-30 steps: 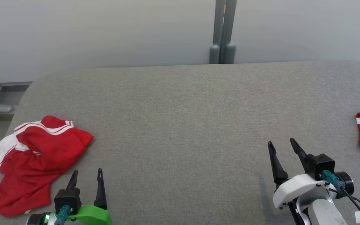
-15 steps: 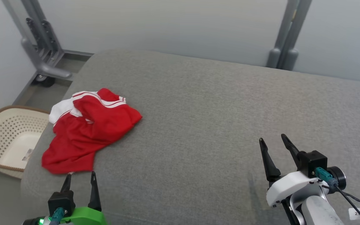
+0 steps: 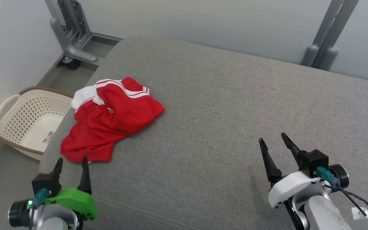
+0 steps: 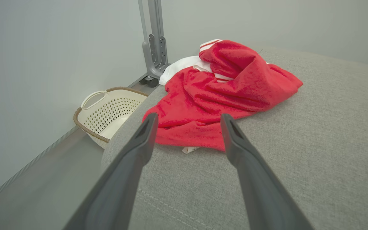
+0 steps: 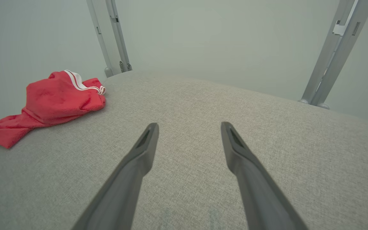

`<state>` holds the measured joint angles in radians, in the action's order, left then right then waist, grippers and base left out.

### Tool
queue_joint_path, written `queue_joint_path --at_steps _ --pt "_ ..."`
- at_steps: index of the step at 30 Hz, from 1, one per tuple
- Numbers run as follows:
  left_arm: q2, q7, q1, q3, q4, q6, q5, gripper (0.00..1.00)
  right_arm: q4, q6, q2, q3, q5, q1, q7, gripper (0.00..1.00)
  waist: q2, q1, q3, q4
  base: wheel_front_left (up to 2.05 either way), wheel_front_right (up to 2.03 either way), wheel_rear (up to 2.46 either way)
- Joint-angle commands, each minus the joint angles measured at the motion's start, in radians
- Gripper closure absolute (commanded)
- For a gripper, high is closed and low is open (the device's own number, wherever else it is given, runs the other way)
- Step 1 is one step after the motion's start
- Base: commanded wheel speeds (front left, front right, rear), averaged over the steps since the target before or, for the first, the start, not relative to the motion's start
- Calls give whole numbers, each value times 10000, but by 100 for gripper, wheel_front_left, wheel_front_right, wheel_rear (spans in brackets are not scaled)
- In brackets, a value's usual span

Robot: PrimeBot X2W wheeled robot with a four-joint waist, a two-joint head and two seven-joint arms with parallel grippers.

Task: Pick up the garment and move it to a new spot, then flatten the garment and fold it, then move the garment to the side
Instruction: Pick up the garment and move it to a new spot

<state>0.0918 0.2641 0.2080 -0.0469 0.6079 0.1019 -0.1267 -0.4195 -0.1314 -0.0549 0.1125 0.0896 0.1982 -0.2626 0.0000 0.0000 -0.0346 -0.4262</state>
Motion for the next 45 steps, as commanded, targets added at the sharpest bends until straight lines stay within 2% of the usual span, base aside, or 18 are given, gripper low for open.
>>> queue_joint_path --at_steps 1,6,14,19,24,30,31,33,38,45 --pt "146 1 384 8 76 60 -37 0 -52 13 -148 17 -64 126 -27 0 0 0 -641 605 0 0 0" --pt "569 1 1840 461 981 268 -241 0 -98 15 -482 182 10 439 -27 0 0 0 -1381 1209 0 0 0" --pt "1409 -2 3871 2112 2579 289 -1874 0 -52 15 -865 486 47 1007 -27 0 0 0 -2365 2174 0 0 0" --pt "1740 -284 4705 2886 3664 292 -2930 0 -27 15 -1004 665 122 1256 -27 0 0 0 -2722 2700 0 0 0" --pt "1973 -788 5076 3181 4583 291 -3846 0 108 15 -1065 755 138 1498 -27 0 0 0 -2971 3218 0 0 0" --pt "2080 -1544 5156 3096 5526 292 -4697 0 288 15 -1088 781 221 1591 -27 0 0 0 -3025 3643 0 0 0" --pt "2084 -1678 5154 3078 5686 292 -4779 10 306 13 -1089 782 236 1589 -27 0 0 0 -3007 3714 0 0 0" --pt "2025 -1852 5099 3023 5973 294 -4952 100 361 15 -1086 738 292 1585 -27 0 0 0 -2964 3827 0 0 0" --pt "1848 -1688 4992 3312 6070 335 -5053 100 342 15 -949 626 374 1448 -27 0 0 0 -2725 3956 0 0 0" --pt "1838 -632 4837 4263 5047 298 -4935 100 249 15 -643 538 503 1219 -27 0 0 0 -2080 3980 0 0 0"
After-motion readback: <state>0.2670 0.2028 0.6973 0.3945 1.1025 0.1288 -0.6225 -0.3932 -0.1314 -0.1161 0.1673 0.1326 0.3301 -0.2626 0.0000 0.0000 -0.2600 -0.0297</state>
